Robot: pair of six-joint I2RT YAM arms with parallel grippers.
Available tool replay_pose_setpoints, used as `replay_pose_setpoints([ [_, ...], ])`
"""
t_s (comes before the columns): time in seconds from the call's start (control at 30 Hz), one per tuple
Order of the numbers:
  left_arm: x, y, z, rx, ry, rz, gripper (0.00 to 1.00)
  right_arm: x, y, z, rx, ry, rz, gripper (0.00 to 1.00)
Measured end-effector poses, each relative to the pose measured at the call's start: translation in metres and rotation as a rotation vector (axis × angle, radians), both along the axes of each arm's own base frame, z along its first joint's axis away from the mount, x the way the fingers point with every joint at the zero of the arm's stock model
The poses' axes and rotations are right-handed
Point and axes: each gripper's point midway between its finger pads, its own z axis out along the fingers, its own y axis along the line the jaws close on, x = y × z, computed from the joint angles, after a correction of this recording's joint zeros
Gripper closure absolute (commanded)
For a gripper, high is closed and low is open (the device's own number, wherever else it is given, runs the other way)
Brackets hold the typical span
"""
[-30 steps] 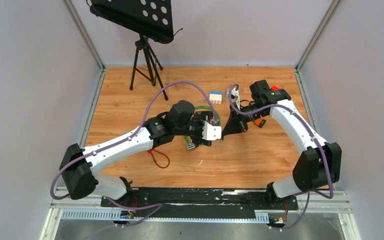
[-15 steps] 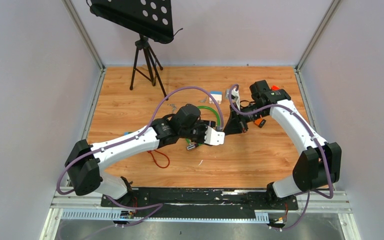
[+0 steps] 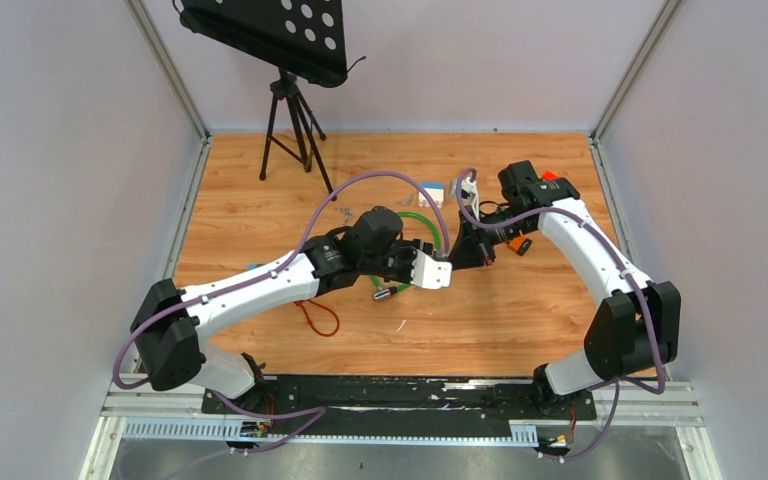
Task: Unlock with the key
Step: Pick up the key from the center of the board.
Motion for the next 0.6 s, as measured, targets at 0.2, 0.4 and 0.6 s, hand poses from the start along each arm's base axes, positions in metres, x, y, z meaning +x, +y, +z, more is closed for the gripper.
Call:
replay_pose_setpoints([
  [0.2,0.0,-0.006,0.011,-0.02,-0.017,-0.005,0.66,0.0,0.0,0.0,0.0,0.001,0.0,1.0],
  [0.4,0.0,-0.007,0.014,-0.021,-0.025,-0.003,0.79,0.0,0.0,0.0,0.0,0.001,0.0,1.0],
  [0.6,-0.002,-0.004,0.008,0.005,-0.011,-0.003,0.99,0.001,0.0,0.0,0.0,-0.002,0.0,1.0],
])
